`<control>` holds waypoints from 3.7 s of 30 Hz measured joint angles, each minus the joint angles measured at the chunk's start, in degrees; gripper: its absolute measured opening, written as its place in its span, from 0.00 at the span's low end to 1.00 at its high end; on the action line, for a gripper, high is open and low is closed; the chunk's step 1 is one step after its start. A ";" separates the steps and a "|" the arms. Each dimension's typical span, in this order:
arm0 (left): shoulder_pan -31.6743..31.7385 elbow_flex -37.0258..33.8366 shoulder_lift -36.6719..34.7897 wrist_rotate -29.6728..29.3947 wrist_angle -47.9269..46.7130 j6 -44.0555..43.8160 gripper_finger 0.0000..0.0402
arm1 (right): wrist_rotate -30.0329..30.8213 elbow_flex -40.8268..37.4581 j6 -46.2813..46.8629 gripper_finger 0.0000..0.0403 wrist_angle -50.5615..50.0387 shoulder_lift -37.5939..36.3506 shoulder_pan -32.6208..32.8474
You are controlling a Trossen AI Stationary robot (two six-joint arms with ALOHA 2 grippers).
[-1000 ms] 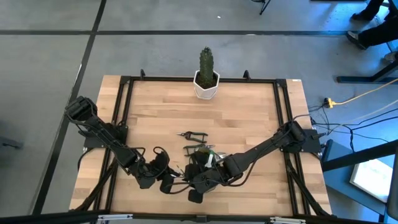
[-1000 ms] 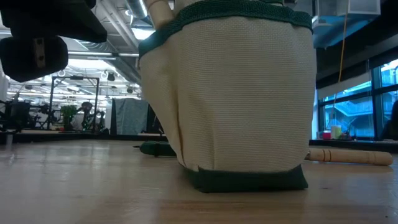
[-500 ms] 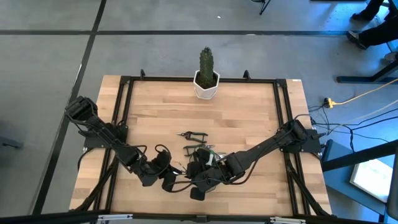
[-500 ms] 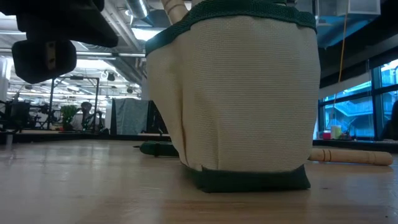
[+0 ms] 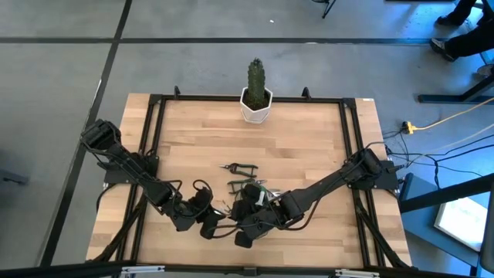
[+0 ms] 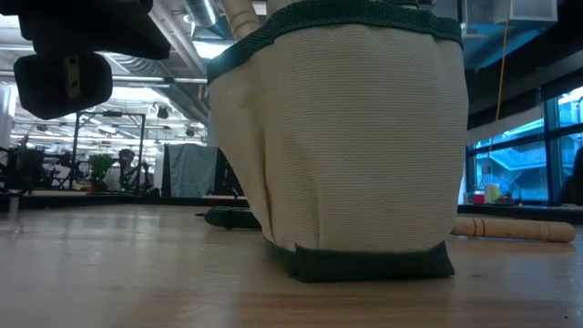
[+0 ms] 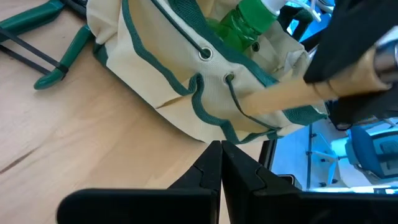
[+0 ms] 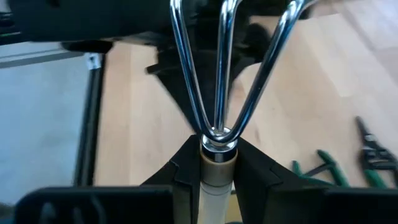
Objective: Pick & Place Garden tools in Gardening bag
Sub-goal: Put the hand rake into the gardening bag
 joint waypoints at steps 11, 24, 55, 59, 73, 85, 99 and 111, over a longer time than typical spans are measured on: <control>0.57 -0.04 -1.58 0.96 -0.25 1.98 0.00 | 3.77 -0.07 3.02 0.17 -0.54 0.00 0.71; 1.79 -0.02 -4.74 1.29 -2.41 5.01 0.00 | 5.13 -2.34 4.70 0.17 1.40 -0.91 1.24; 6.29 -0.02 -6.14 6.50 -3.27 9.73 0.00 | 7.52 -5.70 11.21 0.17 0.79 -3.32 3.20; 6.96 -0.02 -6.14 7.59 -3.03 11.09 0.00 | 6.65 -5.75 10.67 0.17 1.16 -3.56 3.38; 7.43 0.00 -6.44 8.08 -0.22 11.96 0.00 | 6.20 0.69 6.24 0.17 -4.59 -3.56 3.45; 10.78 0.02 -14.06 8.47 -0.25 16.23 0.00 | 2.85 0.92 5.91 0.17 -4.97 -4.51 1.90; 6.25 0.04 -21.19 1.94 -0.20 22.40 0.00 | 13.81 0.96 4.90 0.17 4.67 -7.37 5.54; -4.55 0.02 -19.89 -8.52 3.23 27.04 0.00 | 17.17 1.01 7.16 0.17 7.75 -12.35 3.64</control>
